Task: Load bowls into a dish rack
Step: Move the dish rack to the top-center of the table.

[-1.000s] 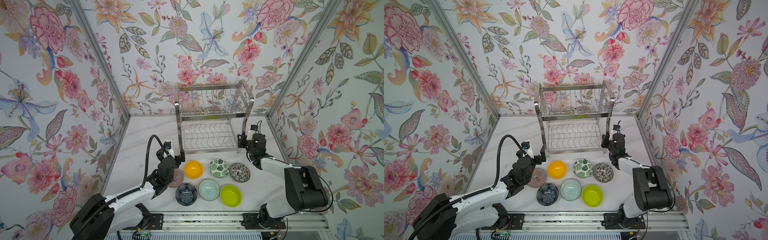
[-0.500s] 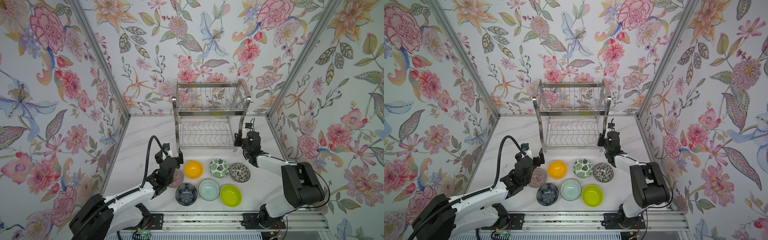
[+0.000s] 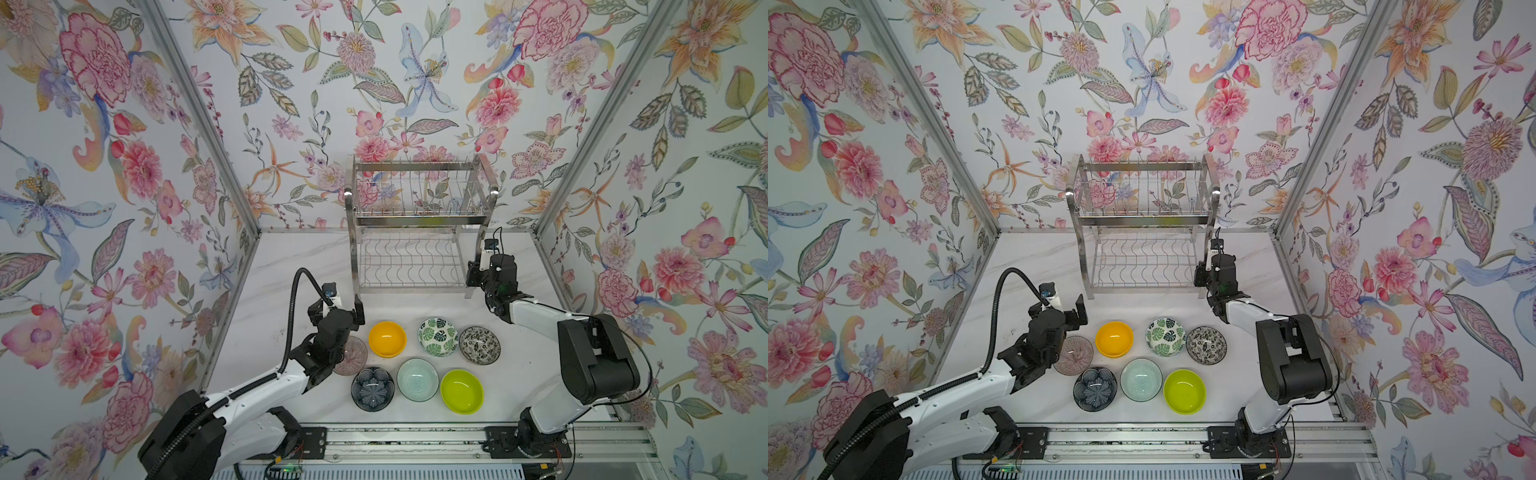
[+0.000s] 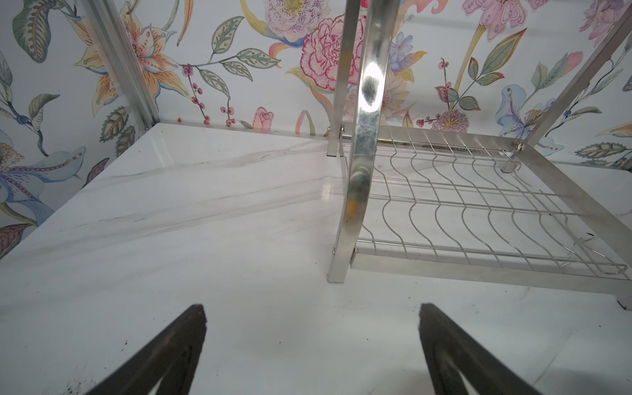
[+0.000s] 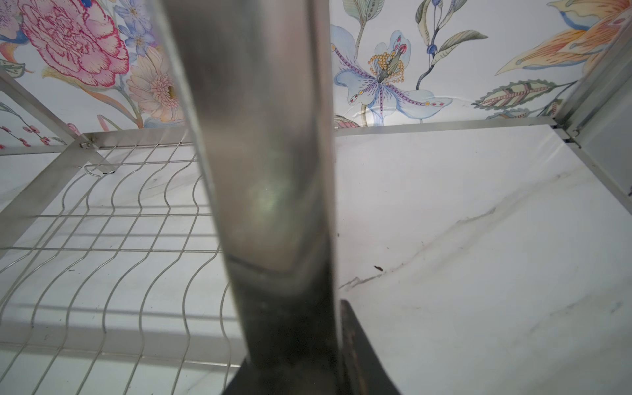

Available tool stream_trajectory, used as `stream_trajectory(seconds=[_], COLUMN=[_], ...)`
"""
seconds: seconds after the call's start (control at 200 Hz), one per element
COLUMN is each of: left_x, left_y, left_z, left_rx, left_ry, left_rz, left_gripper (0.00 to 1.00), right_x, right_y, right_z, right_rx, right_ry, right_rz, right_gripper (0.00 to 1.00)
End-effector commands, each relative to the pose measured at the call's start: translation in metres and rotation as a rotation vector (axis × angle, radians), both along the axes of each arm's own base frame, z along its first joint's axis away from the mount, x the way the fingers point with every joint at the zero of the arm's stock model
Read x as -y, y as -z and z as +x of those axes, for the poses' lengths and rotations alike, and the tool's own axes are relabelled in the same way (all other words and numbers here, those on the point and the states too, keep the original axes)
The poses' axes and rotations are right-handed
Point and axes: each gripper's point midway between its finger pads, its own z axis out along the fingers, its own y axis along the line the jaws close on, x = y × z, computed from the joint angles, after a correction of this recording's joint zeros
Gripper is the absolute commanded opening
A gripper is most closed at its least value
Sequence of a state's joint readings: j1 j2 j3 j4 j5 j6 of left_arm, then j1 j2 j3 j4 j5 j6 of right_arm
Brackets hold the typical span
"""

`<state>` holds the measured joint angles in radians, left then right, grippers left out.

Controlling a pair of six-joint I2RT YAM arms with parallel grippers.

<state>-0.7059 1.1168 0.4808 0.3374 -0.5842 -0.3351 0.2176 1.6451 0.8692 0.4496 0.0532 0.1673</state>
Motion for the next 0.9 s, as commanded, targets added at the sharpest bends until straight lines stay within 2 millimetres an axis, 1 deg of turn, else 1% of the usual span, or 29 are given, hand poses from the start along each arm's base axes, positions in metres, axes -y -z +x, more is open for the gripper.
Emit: stream_trajectory(seconds=[0.0, 0.07, 0.115, 0.195, 0.31, 0.455, 0.53, 0.586, 0.661, 0.746, 0.811, 0.896], left_x=[0.002, -0.001, 0.0, -0.002, 0.004, 0.009, 0.012, 0.016, 0.022, 0.028, 0.038, 0.05], left_y=[-0.002, -0.001, -0.002, -0.001, -0.001, 0.002, 0.001, 0.001, 0.001, -0.002, -0.005, -0.008], left_z=[0.003, 0.002, 0.002, 0.0, 0.001, -0.001, -0.003, -0.003, -0.003, -0.002, -0.001, -0.001], left_rx=[-0.032, -0.04, -0.043, -0.057, -0.091, -0.107, -0.108, -0.11, -0.114, -0.108, -0.101, -0.092], left_ry=[0.002, -0.013, -0.001, -0.002, 0.032, 0.062, 0.076, 0.093, 0.117, 0.135, 0.18, 0.228], left_rz=[-0.005, 0.009, 0.014, 0.007, -0.021, -0.042, -0.064, -0.085, -0.112, -0.147, -0.175, -0.215], left_gripper=[0.99, 0.99, 0.99, 0.99, 0.99, 0.99, 0.99, 0.99, 0.99, 0.99, 0.99, 0.99], right_x=[0.0, -0.001, -0.001, 0.0, 0.003, 0.011, 0.018, 0.024, 0.028, 0.034, 0.037, 0.038], right_y=[-0.006, -0.011, -0.014, -0.016, -0.018, -0.013, -0.004, 0.002, 0.014, 0.035, 0.047, 0.059], right_z=[0.003, -0.001, -0.005, -0.014, -0.03, -0.056, -0.072, -0.085, -0.102, -0.125, -0.143, -0.163], right_rx=[-0.015, -0.013, -0.015, -0.026, -0.052, -0.108, -0.167, -0.209, -0.273, -0.379, -0.448, -0.489], right_ry=[0.02, 0.023, 0.027, 0.034, 0.049, 0.093, 0.133, 0.164, 0.195, 0.236, 0.257, 0.271], right_rz=[0.046, 0.055, 0.057, 0.056, 0.05, 0.074, 0.079, 0.086, 0.104, 0.122, 0.122, 0.139], right_gripper=[0.33, 0.41, 0.45, 0.53, 0.65, 0.81, 0.89, 0.98, 0.99, 0.99, 0.98, 0.99])
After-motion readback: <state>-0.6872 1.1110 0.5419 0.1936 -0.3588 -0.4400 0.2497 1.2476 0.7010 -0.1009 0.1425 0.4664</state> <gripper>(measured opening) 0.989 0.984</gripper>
